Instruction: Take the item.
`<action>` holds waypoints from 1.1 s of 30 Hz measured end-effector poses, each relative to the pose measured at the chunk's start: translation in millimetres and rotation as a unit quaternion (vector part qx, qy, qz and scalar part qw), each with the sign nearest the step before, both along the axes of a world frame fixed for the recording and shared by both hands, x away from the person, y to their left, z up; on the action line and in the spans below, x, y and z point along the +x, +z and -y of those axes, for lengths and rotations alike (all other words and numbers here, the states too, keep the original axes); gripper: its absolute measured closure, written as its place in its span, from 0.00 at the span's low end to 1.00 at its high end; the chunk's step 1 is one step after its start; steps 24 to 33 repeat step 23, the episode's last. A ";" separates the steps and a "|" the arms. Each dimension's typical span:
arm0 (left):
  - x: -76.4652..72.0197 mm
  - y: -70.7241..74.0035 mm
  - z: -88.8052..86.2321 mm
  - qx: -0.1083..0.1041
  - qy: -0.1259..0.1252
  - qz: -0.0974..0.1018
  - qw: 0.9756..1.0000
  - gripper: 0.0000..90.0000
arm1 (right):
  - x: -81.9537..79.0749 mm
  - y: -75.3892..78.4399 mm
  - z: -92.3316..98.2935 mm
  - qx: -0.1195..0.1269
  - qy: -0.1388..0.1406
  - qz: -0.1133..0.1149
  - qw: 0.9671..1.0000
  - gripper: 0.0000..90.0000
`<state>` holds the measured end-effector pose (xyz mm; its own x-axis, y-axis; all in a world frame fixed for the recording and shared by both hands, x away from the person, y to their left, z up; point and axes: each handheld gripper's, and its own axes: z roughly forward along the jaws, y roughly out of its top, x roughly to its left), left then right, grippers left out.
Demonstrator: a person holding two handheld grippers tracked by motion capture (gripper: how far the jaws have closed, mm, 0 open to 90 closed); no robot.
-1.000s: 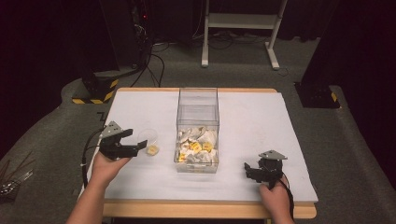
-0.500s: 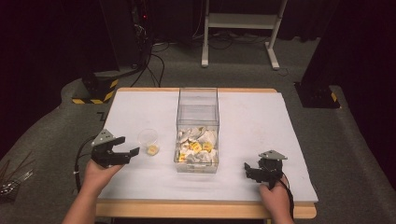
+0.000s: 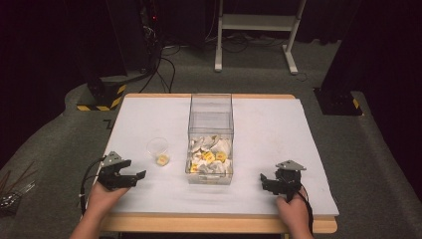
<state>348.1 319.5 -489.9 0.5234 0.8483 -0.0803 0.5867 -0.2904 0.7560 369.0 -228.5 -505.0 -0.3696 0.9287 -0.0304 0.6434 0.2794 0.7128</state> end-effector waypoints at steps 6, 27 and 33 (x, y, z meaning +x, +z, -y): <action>-5.0 -14.4 4.8 0.020 -0.004 -0.019 1.000 0.22 | 0.0 0.0 0.0 0.000 0.000 0.000 1.000 0.14; -13.2 -18.8 8.5 0.039 0.004 0.008 0.999 0.23 | -0.1 0.0 -0.1 0.000 0.000 0.000 1.000 0.14; -13.2 -18.8 8.5 0.039 0.004 0.008 0.999 0.23 | -0.1 0.0 -0.1 0.000 0.000 0.000 1.000 0.14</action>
